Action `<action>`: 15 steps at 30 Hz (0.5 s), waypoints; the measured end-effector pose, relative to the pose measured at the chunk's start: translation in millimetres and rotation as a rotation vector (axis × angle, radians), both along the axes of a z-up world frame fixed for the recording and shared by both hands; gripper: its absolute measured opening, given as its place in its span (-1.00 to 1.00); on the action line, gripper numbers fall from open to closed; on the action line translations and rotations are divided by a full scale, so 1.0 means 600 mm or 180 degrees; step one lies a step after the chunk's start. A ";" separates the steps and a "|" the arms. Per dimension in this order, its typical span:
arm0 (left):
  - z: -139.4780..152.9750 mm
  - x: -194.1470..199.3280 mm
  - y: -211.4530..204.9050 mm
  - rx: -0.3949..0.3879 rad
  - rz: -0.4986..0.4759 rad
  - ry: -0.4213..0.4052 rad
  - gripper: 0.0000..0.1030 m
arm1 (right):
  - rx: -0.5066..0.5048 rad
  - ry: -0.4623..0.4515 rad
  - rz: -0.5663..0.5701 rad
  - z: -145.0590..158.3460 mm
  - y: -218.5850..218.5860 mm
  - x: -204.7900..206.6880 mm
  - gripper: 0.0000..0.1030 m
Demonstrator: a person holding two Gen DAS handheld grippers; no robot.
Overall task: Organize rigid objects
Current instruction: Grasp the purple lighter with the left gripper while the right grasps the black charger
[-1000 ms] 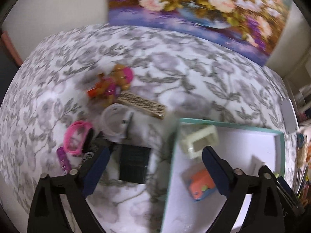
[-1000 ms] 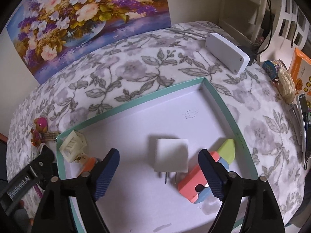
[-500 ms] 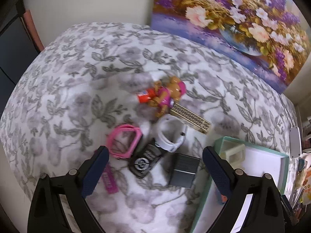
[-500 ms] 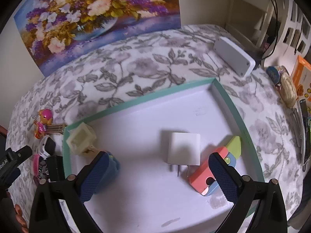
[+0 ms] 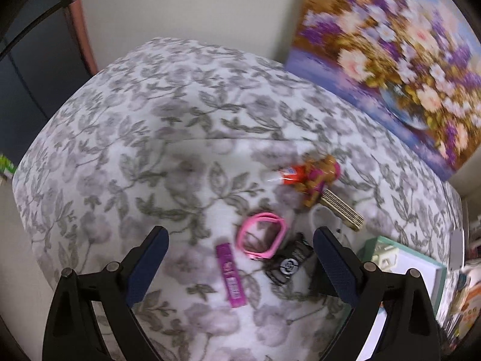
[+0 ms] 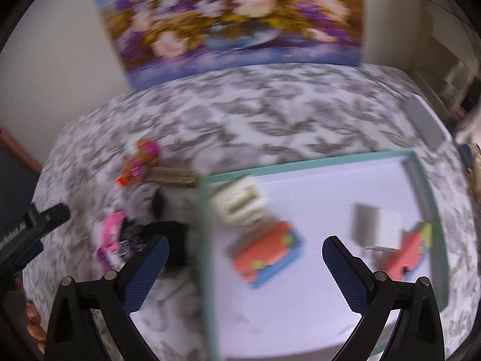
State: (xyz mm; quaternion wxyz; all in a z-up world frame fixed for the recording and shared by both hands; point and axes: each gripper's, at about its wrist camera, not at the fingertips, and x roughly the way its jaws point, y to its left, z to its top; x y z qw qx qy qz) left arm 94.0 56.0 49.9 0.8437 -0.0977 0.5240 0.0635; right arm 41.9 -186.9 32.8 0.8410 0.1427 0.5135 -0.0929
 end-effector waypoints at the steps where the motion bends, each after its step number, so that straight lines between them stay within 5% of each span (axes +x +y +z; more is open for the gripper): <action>1: -0.002 -0.001 0.009 -0.0025 0.0049 0.0009 0.88 | 0.0002 0.0002 0.0080 -0.001 0.018 0.004 1.00; 15: -0.107 0.011 0.057 -0.0162 0.0213 0.0574 0.88 | 0.0181 0.0134 0.0393 -0.049 0.128 0.038 1.00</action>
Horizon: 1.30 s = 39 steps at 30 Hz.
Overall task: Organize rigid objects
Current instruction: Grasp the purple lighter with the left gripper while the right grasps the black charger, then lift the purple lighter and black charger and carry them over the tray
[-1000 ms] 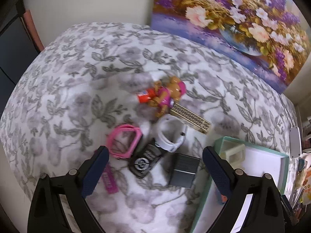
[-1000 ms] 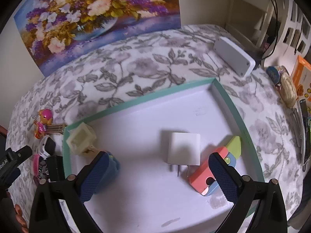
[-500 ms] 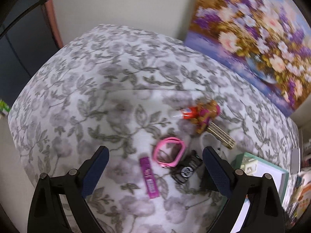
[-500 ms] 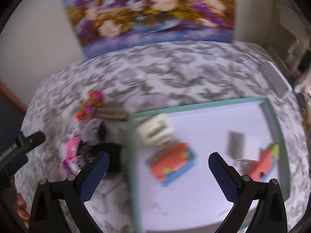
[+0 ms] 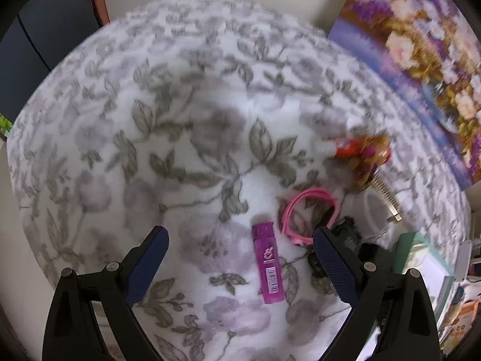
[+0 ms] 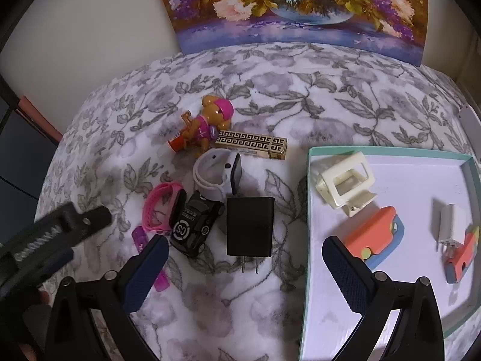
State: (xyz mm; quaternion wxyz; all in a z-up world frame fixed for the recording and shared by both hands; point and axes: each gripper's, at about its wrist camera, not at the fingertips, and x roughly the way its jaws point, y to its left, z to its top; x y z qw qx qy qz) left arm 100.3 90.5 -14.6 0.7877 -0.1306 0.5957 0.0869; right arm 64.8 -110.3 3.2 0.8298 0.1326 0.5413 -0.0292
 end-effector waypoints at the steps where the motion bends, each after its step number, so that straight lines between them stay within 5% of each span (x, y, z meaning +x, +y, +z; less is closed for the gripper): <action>1: -0.012 0.002 -0.002 -0.0001 -0.0021 0.0073 0.88 | -0.0020 0.0005 0.0001 -0.003 -0.001 0.001 1.00; 7: -0.044 0.005 -0.016 -0.0001 -0.0144 0.0219 0.83 | 0.0027 -0.0046 0.0075 -0.015 -0.007 0.008 0.62; 14: -0.066 0.002 -0.034 -0.0050 -0.0271 0.0346 0.36 | -0.0038 0.0004 0.0184 -0.029 0.001 0.014 0.17; 20: -0.077 0.003 -0.048 0.0043 -0.0379 0.0356 -0.01 | -0.0133 0.0079 0.0215 -0.049 0.004 0.020 0.04; 39: -0.076 0.021 -0.125 0.0317 -0.0640 0.0255 -0.48 | -0.0523 0.0123 0.0383 -0.081 0.032 0.030 -0.10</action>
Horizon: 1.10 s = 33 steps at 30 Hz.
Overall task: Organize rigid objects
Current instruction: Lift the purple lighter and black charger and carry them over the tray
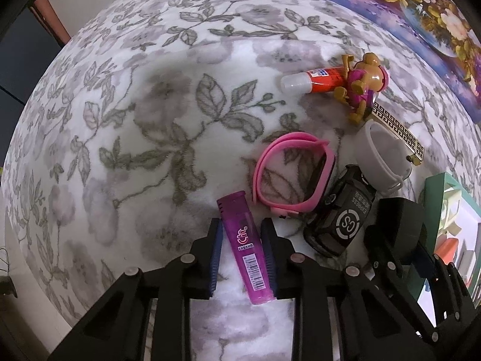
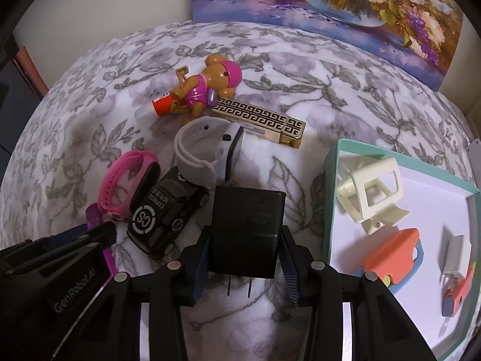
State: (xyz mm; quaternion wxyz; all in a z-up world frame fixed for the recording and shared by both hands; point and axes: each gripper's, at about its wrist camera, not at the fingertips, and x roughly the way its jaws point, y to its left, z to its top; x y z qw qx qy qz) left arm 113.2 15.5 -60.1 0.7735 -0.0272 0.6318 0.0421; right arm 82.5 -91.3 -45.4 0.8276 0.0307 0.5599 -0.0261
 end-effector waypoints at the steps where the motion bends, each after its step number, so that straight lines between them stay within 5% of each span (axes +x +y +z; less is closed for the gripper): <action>1: 0.002 0.000 0.000 -0.0011 0.0011 -0.0004 -0.49 | -0.0006 -0.0001 0.0004 0.000 -0.001 0.000 -0.10; 16: 0.020 -0.009 0.015 -0.0176 0.0012 -0.0059 -0.60 | 0.0109 0.0036 -0.0010 0.011 -0.003 -0.006 -0.17; 33: 0.176 -0.043 0.024 -0.0360 -0.0066 -0.0894 -0.61 | 0.0269 -0.0184 -0.0330 0.101 -0.069 -0.027 -0.17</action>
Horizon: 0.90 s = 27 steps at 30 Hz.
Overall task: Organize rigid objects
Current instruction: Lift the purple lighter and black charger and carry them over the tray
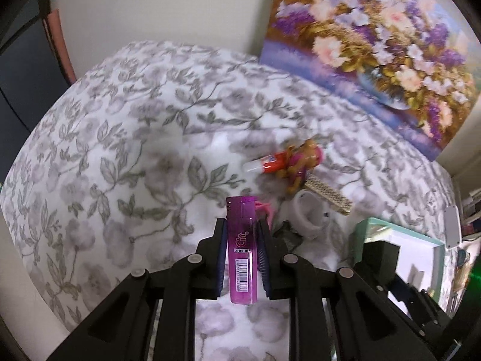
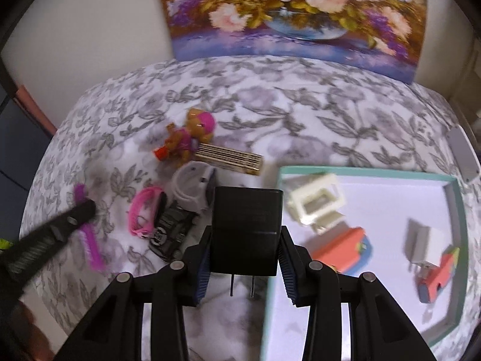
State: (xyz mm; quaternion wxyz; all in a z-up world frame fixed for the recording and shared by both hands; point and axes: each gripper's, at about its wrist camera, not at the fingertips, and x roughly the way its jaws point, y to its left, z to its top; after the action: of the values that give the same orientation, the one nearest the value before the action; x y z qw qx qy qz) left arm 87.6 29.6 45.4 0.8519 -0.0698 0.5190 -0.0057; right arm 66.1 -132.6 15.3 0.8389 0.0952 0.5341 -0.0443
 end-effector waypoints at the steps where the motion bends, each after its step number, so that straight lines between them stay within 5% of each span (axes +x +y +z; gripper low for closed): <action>1: 0.002 0.000 -0.009 -0.0013 -0.0026 -0.0009 -0.61 | 0.0003 0.0030 -0.0046 -0.002 -0.010 -0.005 -0.17; 27: -0.022 -0.128 -0.276 -0.0127 -0.1317 0.0229 -0.61 | 0.0272 0.0067 -0.1251 0.013 -0.262 -0.145 -0.17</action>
State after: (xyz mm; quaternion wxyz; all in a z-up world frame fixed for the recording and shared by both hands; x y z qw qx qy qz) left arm 11.0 -136.1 32.4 0.8120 0.0213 0.5521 -0.1883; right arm -20.7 -289.7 23.1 0.8037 0.2327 0.5153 -0.1855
